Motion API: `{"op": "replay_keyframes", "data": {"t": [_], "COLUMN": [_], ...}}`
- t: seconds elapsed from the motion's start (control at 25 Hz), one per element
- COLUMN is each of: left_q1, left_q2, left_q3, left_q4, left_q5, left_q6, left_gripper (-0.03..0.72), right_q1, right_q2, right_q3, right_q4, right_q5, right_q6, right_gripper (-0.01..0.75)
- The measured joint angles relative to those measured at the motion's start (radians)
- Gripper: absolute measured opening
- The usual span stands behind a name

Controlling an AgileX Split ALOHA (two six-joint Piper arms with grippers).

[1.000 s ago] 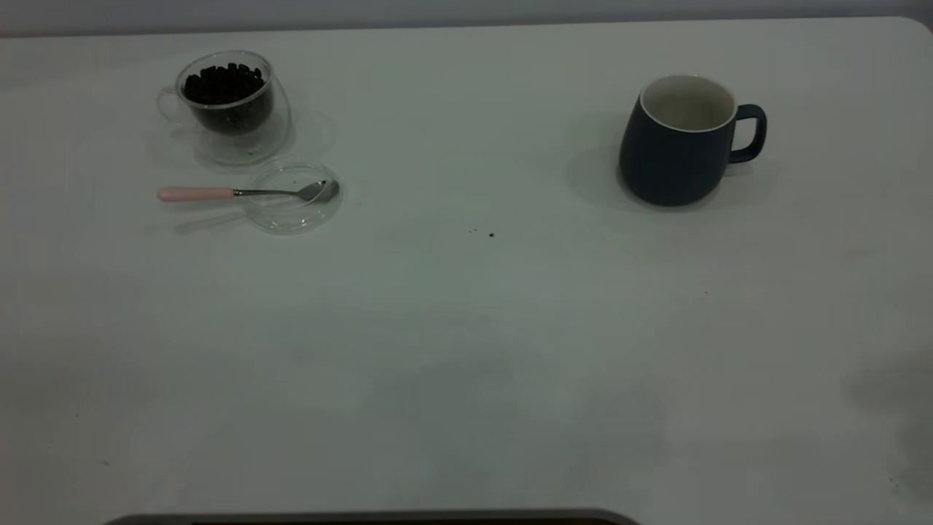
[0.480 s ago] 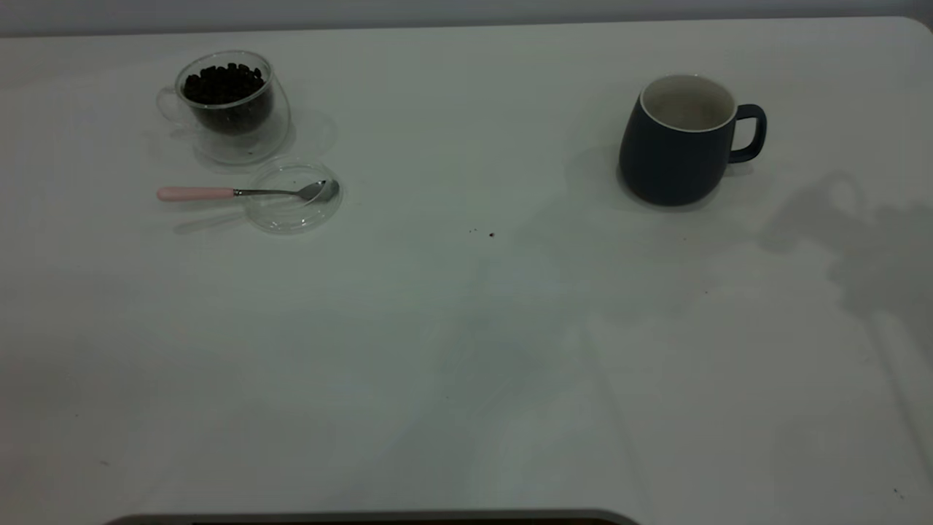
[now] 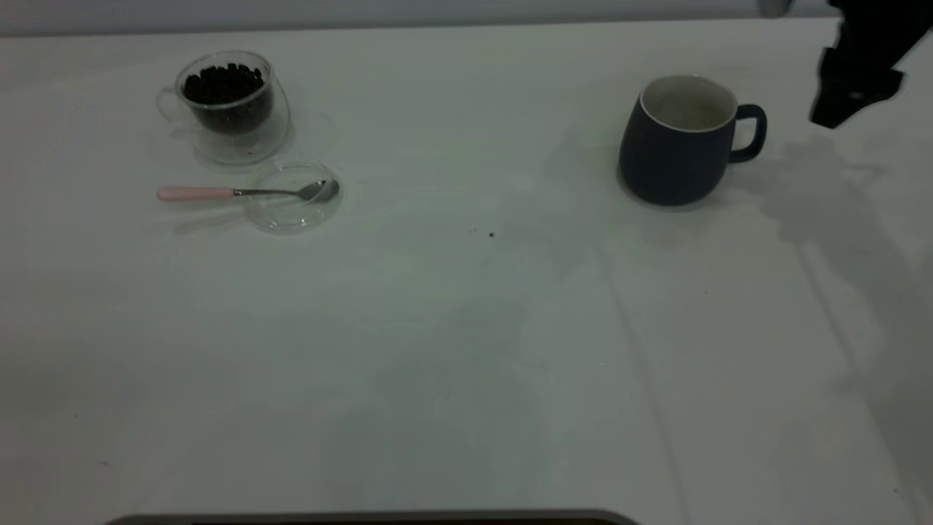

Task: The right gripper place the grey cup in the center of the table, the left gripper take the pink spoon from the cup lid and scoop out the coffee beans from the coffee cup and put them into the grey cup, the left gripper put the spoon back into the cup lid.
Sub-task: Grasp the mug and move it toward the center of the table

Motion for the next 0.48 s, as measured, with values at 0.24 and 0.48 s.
{"op": "replay_keyframes", "data": {"t": [0.24,0.48], "left_q1": [0.000,0.000], "left_q2": [0.000,0.000], "left_q3": [0.000,0.000], "left_q4": [0.000,0.000], "left_q5": [0.000,0.000], "left_q6": [0.000,0.000], "left_gripper": [0.588,0.588], "right_q1": [0.061,0.112], "right_q2": [0.068,0.090], "right_q3": [-0.024,-0.026], "right_q4": [-0.002,-0.004], "right_q5": [-0.071,-0.094], "right_q6": [-0.060,-0.085], "right_gripper": [0.664,0.647]}}
